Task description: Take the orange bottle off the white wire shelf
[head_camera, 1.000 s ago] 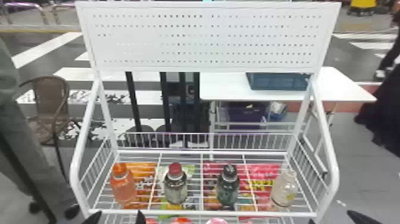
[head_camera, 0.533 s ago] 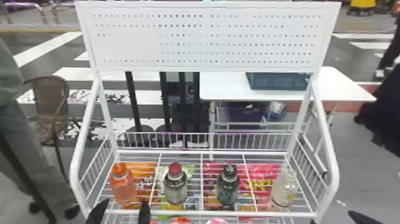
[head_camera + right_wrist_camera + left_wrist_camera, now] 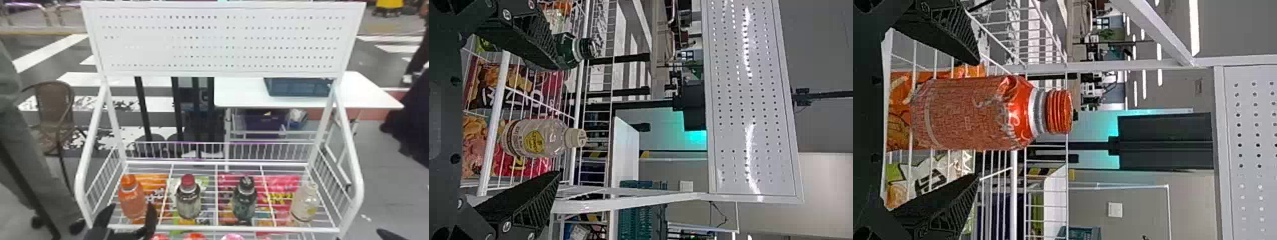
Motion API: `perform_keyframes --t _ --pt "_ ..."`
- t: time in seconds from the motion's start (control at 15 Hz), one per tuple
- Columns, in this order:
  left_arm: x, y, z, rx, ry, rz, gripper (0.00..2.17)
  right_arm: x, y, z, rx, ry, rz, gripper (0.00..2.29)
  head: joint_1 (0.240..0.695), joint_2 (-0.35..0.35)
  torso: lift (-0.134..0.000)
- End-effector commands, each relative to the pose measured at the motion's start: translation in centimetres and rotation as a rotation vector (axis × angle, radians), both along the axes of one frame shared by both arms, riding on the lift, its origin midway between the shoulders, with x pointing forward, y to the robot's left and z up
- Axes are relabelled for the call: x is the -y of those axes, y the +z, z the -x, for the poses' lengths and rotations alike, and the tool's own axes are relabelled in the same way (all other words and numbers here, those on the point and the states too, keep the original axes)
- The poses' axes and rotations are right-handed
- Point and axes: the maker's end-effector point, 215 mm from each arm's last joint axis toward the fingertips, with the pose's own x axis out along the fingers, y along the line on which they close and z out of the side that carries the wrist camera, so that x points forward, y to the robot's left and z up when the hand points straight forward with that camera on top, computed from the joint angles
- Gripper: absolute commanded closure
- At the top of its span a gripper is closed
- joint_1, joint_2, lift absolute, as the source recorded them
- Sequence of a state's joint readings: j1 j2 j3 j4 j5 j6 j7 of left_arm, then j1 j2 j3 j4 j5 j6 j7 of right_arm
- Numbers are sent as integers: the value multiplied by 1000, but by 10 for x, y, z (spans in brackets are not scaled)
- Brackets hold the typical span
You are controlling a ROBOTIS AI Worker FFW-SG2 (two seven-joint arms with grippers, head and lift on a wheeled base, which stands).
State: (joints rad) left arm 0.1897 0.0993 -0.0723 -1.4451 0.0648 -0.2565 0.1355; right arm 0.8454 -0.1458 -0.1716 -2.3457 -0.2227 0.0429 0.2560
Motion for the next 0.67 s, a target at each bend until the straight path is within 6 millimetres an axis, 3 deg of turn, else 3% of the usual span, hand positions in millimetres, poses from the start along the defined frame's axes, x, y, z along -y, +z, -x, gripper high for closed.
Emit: perform_keyframes --t 0.0,0.47,0.6 --pt "-3 4 -14 21 2 -2 100 0 1 0 2 -2 -2 147 499 0 0" --pt "-5 7 -47 30 -5 -13 103 6 -1 3 -5 -12 10 147 499 0 0" --pt "-8 8 -47 37 0 -15 248 7 -3 4 -10 -13 10 147 499 0 0"
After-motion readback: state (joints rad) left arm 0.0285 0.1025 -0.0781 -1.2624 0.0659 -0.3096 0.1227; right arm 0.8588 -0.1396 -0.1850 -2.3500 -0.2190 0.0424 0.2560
